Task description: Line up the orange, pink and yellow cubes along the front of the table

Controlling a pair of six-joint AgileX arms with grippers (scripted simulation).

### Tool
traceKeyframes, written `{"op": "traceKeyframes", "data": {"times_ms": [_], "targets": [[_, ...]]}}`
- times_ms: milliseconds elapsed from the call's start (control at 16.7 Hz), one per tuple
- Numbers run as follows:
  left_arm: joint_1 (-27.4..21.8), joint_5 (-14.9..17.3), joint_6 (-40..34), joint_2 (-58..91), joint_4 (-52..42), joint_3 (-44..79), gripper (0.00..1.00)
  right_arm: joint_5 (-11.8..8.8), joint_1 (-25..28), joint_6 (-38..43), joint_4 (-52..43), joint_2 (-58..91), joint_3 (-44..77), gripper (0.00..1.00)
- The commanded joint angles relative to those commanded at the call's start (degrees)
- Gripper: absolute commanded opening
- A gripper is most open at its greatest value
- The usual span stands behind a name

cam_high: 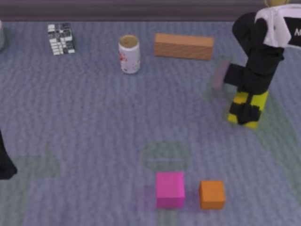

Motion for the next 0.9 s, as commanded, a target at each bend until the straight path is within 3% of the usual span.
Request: {"op": "traceKeyframes", "data": {"times_ms": [300, 900], "targets": [[0.0, 0.0, 0.0, 0.0, 0.0, 0.0, 1.0, 0.0, 0.0, 0.0, 0.0, 0.0, 0.0, 0.02], [0.0, 0.0, 0.0, 0.0, 0.0, 0.0, 1.0, 0.0, -0.1, 0.1, -0.6, -0.6, 0.1, 0.0]]}}
